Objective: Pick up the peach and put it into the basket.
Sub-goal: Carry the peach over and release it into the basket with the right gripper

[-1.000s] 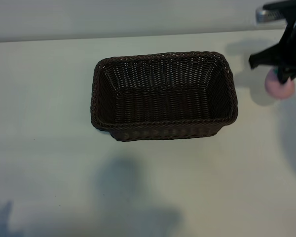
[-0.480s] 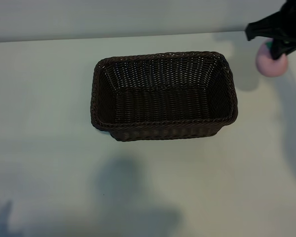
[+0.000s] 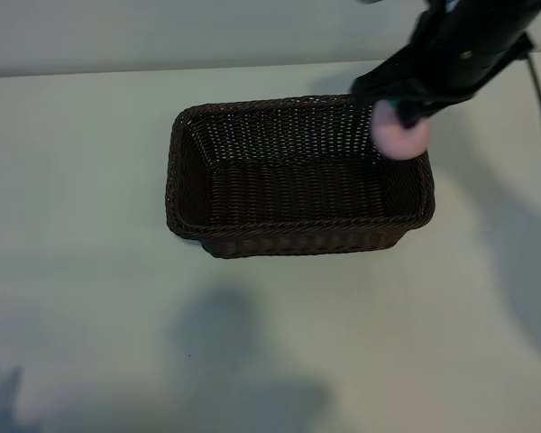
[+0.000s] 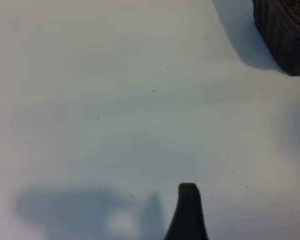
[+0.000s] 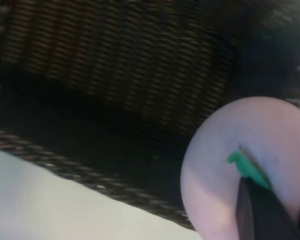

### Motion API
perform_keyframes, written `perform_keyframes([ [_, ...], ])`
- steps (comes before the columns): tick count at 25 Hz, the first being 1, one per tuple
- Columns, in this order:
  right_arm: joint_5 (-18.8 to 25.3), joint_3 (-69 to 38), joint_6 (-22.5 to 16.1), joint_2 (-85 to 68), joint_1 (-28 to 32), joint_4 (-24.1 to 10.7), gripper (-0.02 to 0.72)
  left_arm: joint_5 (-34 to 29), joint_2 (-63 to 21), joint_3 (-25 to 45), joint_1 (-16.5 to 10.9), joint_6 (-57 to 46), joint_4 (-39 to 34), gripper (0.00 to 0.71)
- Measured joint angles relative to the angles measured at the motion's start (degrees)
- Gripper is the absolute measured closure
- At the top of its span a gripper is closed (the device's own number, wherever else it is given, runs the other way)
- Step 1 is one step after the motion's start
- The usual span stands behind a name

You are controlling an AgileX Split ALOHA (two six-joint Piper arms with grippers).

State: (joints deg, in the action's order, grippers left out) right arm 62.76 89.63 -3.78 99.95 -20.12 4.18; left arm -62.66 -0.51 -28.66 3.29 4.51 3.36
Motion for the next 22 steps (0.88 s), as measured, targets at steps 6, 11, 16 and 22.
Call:
perform_keyframes([
  [6,-1.7,3.11,0.0,3.5,-2.71,0.13,0.664,0.0,0.0,0.0,0.0,0.0,0.0,0.118],
  [11,-3.57,4.15,0.0,9.04,-2.76,0.13,0.664,0.0,0.0,0.0,0.0,0.0,0.0,0.118],
  [16,-5.17,4.2,0.0,13.79,-2.76,0.13,0.664,0.0,0.0,0.0,0.0,0.0,0.0,0.118],
  [22,-5.59,4.2,0.4,17.67,-2.76,0.15,0.664,0.0,0.0,0.0,0.0,0.0,0.0,0.118],
])
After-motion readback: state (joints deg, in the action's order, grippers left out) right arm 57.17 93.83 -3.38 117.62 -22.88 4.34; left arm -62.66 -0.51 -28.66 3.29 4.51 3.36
